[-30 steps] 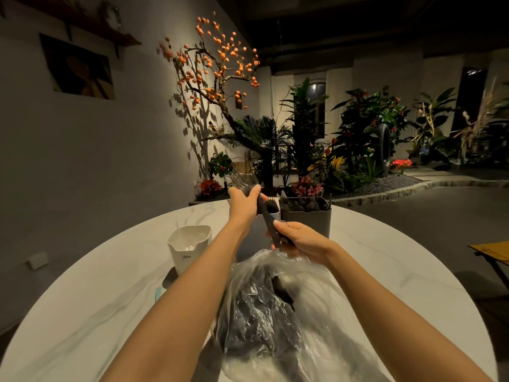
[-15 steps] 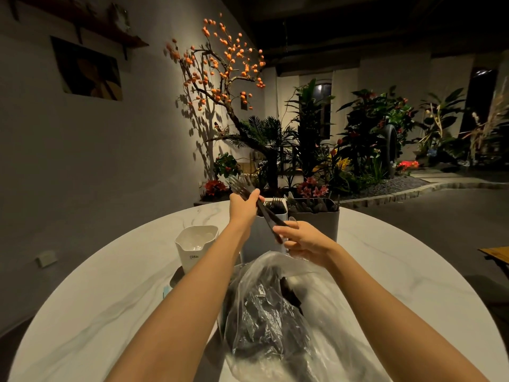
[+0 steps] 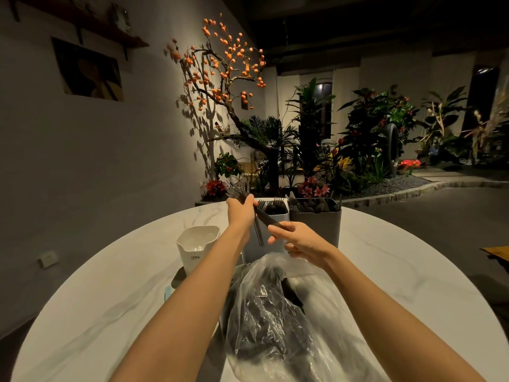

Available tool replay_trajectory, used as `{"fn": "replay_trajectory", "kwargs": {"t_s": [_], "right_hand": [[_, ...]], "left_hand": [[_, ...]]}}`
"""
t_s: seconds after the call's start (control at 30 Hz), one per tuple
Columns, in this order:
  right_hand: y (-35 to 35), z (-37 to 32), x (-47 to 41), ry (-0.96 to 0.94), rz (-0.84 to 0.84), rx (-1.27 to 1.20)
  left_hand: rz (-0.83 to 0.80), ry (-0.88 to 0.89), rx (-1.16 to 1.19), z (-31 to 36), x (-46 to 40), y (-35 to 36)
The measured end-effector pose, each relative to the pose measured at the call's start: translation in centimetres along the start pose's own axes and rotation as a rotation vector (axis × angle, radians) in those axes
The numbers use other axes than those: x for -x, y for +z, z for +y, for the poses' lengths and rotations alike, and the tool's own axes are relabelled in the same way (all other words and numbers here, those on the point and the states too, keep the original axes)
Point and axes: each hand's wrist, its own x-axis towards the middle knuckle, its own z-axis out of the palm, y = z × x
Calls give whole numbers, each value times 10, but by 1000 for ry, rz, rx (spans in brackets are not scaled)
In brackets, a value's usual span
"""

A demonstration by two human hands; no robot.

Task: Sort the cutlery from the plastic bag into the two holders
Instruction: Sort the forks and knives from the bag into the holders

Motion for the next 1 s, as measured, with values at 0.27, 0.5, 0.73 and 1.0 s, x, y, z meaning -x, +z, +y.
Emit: {"fn": "replay_trajectory", "kwargs": {"t_s": [0.27, 0.5, 0.73, 1.0], "right_hand": [[5, 4, -4, -23, -15, 10], [13, 3, -11, -15, 97, 268], [10, 8, -4, -46, 85, 22], [6, 5, -8, -33, -8, 7]], "left_hand": [[9, 11, 11, -4, 0, 2], [-16, 11, -29, -2, 7, 6], [-89, -42, 16, -3, 4, -3], [-214, -124, 157, 5, 8, -15]]}}
